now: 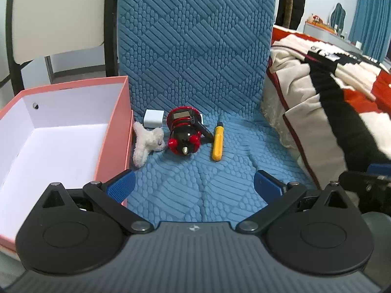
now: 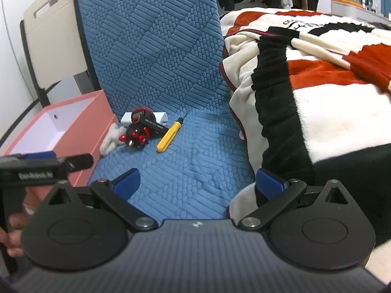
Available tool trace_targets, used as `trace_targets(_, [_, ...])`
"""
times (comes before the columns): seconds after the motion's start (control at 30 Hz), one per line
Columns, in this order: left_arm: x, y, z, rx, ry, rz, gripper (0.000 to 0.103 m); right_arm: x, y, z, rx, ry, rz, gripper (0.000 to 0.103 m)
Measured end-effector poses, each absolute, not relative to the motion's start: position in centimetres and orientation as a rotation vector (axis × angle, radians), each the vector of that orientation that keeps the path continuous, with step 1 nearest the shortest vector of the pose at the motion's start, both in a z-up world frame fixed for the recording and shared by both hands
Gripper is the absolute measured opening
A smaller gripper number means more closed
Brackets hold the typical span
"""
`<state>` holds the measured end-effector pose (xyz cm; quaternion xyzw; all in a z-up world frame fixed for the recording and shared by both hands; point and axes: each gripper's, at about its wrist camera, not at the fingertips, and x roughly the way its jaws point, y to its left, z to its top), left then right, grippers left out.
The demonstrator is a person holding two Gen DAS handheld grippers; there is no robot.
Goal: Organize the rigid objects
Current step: 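Move the left tool to the red figurine while the right tool approaches the yellow screwdriver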
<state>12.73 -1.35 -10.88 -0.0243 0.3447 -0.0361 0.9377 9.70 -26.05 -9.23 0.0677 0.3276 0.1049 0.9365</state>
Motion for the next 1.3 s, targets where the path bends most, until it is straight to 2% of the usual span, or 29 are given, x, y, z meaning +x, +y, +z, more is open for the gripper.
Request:
trace_targets(0.6, [17.7,-2.5,-13.2,-0.064,0.692,-0.14,0.103,16.1,-24.7,-9.6,0.237,0.603,0.253,0.103])
trace_targets(0.93, [20.6,-2.6,-14.3,-0.072,0.718,-0.151,0.103,20.6,-24.7,-11.6,0.386,0.653,0.241,0.103])
trace_targets(1.17, [22.8,-2.2,-15.2,-0.057,0.706,-0.121,0.103,23.7,-24.2,-12.9,0.393,0.695,0.231,0.103])
trace_targets(1.3, [24.0,-2.6,-15.8,-0.036,0.718,-0.133,0.101,26.0,-23.8,-13.8,0.379,0.737,0.253,0.096])
